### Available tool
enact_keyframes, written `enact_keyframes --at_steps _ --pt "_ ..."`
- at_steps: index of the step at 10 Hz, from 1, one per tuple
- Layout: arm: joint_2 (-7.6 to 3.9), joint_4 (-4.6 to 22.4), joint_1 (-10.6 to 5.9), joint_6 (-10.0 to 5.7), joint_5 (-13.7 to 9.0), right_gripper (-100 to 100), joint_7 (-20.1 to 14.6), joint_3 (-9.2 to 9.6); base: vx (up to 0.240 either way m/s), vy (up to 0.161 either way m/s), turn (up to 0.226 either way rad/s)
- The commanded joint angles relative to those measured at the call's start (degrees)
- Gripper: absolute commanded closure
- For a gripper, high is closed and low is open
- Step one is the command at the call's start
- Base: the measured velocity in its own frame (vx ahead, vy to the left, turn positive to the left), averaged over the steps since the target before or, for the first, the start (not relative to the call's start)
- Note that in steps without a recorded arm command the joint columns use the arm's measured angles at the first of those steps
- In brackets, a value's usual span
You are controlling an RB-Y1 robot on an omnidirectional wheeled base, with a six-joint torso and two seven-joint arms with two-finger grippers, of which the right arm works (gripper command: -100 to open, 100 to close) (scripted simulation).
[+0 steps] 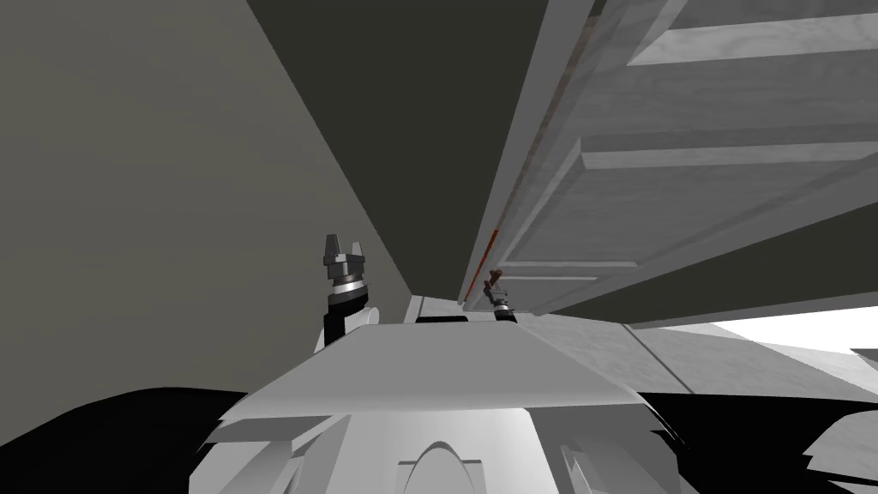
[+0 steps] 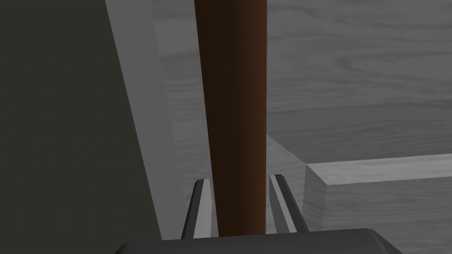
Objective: Pull the door open
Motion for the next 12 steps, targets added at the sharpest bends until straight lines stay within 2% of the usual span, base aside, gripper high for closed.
enact_keyframes --at_steps 1,5,6,7,8,12 --pt "-1.44 0.1 0.56 -0.48 0.0 100 -1.6 0.26 -0.197 -0.021 0.185" --pt "-4.65 1.7 0.73 -2.49 0.3 100 -5.5 1.15 -0.158 -0.028 0.180" --pt "-4.01 1.5 0.58 -2.14 0.3 100 -4.8 1.10 -0.057 -0.007 0.040" --pt "-5.00 2.2 1.08 -3.44 0.5 100 -6.1 1.59 -0.126 -0.009 0.141" --pt "-5.29 2.4 1.22 -3.85 0.6 100 -6.5 1.72 -0.179 -0.019 0.167" --pt "-8.06 4.4 2.58 -7.80 1.2 100 -9.9 3.01 -0.201 -0.023 0.173"
